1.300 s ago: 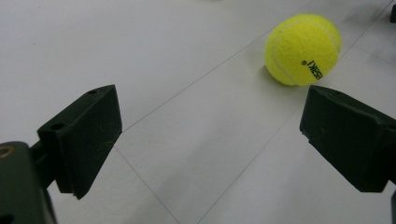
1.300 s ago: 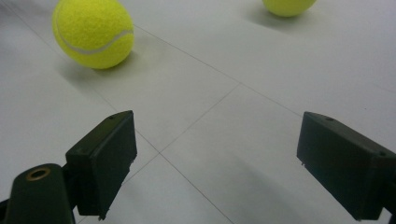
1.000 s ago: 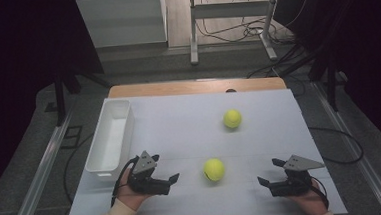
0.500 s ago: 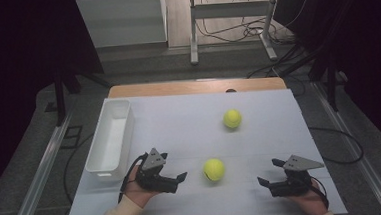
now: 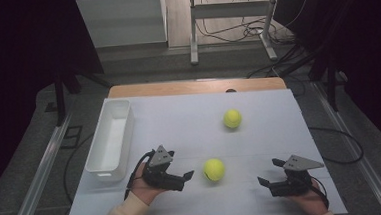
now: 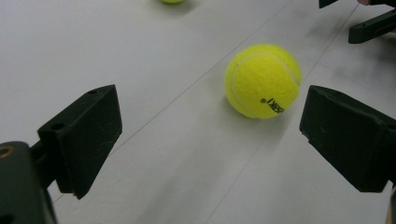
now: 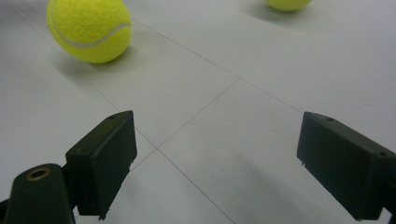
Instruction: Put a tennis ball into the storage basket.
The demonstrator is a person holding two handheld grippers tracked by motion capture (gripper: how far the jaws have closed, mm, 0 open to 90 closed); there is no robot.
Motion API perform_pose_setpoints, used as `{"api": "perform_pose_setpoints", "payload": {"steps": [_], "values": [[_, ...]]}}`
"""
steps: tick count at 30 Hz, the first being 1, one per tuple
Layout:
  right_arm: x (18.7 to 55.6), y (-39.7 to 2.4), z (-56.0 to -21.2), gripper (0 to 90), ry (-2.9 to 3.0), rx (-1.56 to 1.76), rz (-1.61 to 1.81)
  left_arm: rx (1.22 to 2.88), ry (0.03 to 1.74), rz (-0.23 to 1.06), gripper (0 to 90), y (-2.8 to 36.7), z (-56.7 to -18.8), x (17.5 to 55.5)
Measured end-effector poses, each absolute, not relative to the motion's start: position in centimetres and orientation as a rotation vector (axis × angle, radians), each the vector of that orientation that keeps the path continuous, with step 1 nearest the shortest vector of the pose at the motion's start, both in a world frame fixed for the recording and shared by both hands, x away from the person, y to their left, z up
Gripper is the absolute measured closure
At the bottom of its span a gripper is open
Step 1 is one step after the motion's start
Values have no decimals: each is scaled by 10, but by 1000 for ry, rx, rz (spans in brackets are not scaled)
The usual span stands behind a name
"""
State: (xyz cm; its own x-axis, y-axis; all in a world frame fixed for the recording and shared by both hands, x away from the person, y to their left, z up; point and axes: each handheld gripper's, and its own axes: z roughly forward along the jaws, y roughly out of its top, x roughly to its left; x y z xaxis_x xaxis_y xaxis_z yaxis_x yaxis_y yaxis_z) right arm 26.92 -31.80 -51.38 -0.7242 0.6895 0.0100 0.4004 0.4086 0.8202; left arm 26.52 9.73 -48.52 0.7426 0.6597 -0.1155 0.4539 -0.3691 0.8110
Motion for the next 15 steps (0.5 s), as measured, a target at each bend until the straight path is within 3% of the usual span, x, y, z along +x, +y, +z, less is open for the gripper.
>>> {"api": "perform_pose_setpoints", "payload": {"steps": [15], "values": [[269, -318, -514, 126, 2340, 940, 1223, 2063, 800, 258, 65, 78, -484, 271]]}}
